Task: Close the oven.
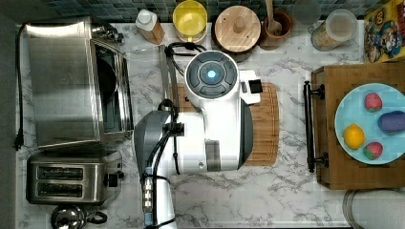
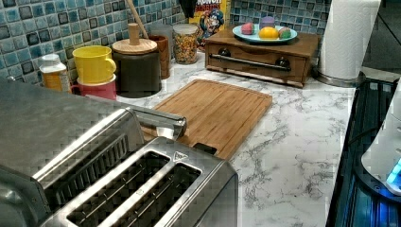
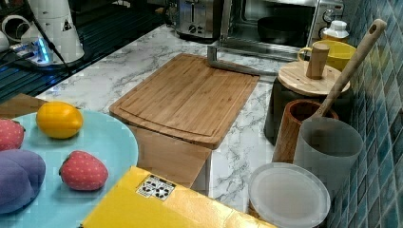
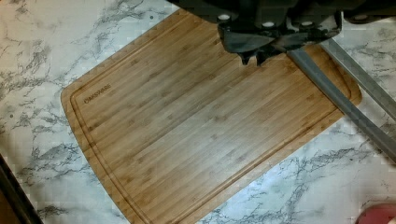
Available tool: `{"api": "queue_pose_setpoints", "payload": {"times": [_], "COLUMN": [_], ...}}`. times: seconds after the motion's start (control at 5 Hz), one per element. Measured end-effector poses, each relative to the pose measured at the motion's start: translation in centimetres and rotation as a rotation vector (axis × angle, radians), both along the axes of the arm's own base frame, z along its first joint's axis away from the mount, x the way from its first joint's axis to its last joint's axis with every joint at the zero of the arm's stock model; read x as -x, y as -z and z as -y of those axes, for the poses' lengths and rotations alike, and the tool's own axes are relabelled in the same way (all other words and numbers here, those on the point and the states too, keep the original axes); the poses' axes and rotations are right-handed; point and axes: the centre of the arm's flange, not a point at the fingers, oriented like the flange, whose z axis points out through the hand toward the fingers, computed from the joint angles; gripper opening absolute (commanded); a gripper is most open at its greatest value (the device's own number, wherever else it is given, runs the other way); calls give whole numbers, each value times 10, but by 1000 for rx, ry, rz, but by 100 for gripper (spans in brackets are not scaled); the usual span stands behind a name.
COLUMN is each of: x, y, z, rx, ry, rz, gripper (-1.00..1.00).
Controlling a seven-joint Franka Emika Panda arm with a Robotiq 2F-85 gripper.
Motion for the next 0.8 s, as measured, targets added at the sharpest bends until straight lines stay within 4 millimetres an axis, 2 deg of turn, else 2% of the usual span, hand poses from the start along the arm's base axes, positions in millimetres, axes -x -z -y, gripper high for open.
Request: {"api": "queue_pose_setpoints", "payload": {"times": [0.4, 0.6, 0.8], "x": [0, -2, -12], "y": [3, 8, 21], "z": [-1, -1, -5], "rx": [0, -32, -108], "ry": [-2, -44, -164], "rz": [2, 3, 3], "gripper": [-100, -100, -100]}}
